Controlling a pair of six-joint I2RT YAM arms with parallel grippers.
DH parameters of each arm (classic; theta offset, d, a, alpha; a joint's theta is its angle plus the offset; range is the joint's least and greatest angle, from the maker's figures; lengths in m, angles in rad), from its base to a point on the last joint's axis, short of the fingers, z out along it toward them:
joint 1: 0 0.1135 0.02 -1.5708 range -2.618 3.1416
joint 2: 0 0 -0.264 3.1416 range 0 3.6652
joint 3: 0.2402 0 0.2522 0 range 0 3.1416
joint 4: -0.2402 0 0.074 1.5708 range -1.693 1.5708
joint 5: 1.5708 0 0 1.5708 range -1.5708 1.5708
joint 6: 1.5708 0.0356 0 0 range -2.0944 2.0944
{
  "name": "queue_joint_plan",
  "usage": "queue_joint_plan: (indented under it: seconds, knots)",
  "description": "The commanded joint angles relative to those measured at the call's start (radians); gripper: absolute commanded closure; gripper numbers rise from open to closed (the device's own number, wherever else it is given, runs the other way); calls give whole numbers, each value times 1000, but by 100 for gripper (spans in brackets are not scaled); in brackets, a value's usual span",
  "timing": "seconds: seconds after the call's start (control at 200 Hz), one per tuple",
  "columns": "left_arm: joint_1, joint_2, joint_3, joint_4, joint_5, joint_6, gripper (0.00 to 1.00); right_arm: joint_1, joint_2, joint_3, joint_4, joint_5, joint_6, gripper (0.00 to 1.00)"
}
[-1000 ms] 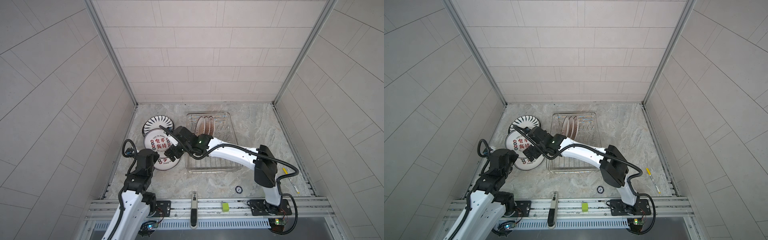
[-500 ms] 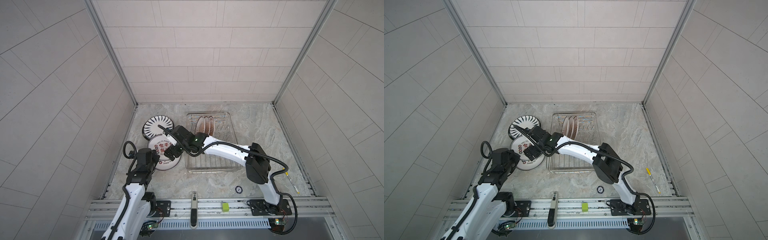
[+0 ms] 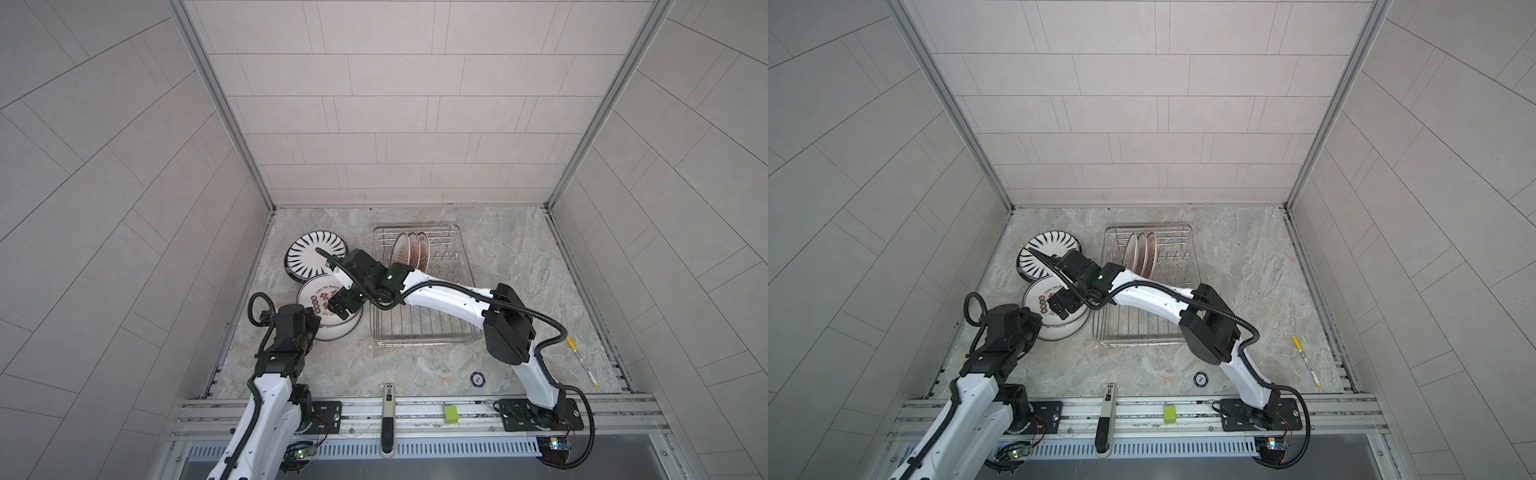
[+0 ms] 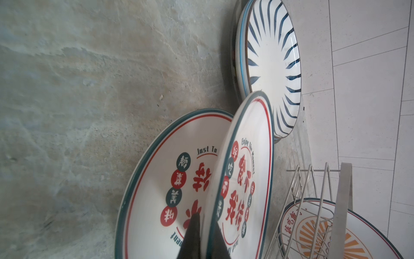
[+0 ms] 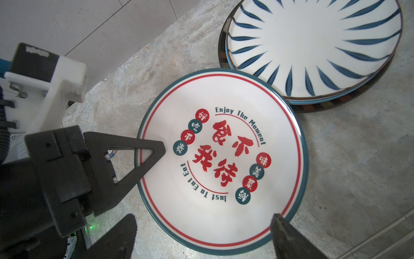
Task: Unload the plates from the dish rack
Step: Place the plate on the plate.
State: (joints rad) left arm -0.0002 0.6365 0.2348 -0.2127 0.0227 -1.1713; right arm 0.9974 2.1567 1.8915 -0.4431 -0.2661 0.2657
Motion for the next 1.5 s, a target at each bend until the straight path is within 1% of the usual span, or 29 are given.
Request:
queue_joint_plan:
  seconds: [0.0, 0.135, 0.205, 0.325, 0.425, 0.54, 0.651, 0.766, 0.991, 1.171, 1.241, 1.346, 1.371, 1.421, 1.496]
  knots:
    - [5, -9, -15, 35, -5, -21, 100, -2, 13, 25, -14, -5, 3, 5]
    - [5, 3, -38, 66, 23, -24, 100, -2, 8, 15, -9, -2, 4, 5]
    - [5, -1, -43, 44, 15, -21, 94, -2, 5, 9, -9, 0, 6, 5]
    - [4, -28, -66, 34, 11, -33, 86, -3, -4, -1, -6, 8, 7, 5]
    - [5, -57, -67, 9, 14, -36, 84, -3, -12, -9, 0, 8, 12, 5]
    - [5, -110, -68, -49, -10, -39, 82, -2, -14, -13, 2, 5, 15, 5]
    - [5, -156, -87, -69, -19, -43, 76, -2, -14, -14, 0, 8, 18, 5]
    - [5, -163, -93, -73, -23, -44, 70, -2, -17, -14, 1, 6, 21, 6]
    - [4, -140, -98, -74, -27, -50, 68, -2, -24, -26, 7, 4, 26, 6]
    - [5, -170, -88, -131, -41, -54, 66, -2, -23, -21, 3, 6, 26, 6]
    - [4, -177, -95, -119, -36, -56, 58, -2, -24, -21, 1, 6, 25, 6]
    - [5, -172, -94, -117, -37, -57, 54, -2, -28, -22, 0, 9, 24, 6]
    - [5, -170, -94, -117, -39, -59, 52, -2, -29, -23, 0, 9, 24, 6]
    - [6, -172, -93, -119, -46, -57, 46, -2, -32, -25, 1, 9, 26, 6]
    - [5, -181, -94, -123, -54, -56, 30, 0, -38, -21, 0, 12, 22, 6]
